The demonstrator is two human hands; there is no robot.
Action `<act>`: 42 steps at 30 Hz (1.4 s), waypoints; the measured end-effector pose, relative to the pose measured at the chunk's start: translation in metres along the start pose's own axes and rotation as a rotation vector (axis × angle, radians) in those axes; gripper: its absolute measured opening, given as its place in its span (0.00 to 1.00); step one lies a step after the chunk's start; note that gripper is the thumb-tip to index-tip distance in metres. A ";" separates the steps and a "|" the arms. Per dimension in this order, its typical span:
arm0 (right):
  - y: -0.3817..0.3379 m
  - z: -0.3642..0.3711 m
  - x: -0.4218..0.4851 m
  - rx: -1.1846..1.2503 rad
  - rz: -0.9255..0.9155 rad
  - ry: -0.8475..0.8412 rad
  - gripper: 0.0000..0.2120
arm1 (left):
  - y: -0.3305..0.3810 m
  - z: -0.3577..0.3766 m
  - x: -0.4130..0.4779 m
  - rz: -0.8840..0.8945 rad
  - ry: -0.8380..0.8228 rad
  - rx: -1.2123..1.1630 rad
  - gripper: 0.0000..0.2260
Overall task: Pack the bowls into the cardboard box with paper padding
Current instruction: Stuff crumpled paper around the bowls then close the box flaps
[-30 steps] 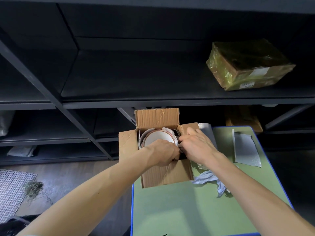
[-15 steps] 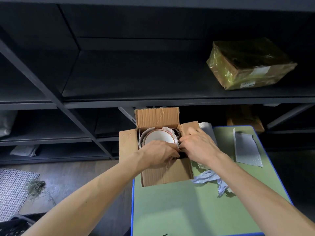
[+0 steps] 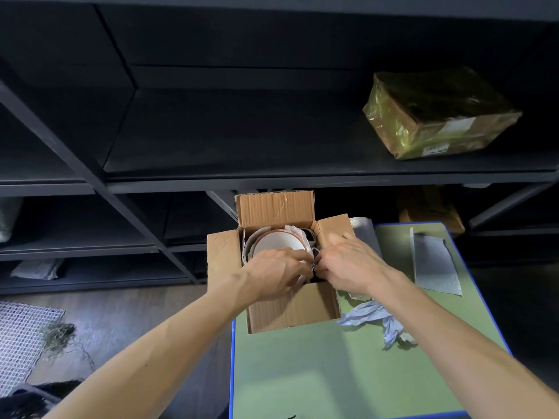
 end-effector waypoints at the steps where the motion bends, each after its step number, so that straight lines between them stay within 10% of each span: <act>1: 0.004 -0.007 -0.001 0.006 0.007 0.046 0.13 | -0.001 0.000 0.000 -0.009 0.007 -0.014 0.13; 9: 0.019 -0.014 0.026 -0.069 0.060 0.027 0.09 | -0.011 -0.019 0.010 -0.173 0.279 0.050 0.17; 42: -0.013 -0.013 -0.017 -0.048 0.010 0.149 0.12 | -0.004 0.009 0.004 -0.390 0.168 -0.051 0.10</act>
Point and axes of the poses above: each hand's wrist, its own x-axis towards the middle knuckle, its own z-axis out of the palm, y = z × x, the point moved 6 cm from there along x, towards the middle knuckle, and after that the axes turned 12 degrees about -z, right-handed, at the moved point
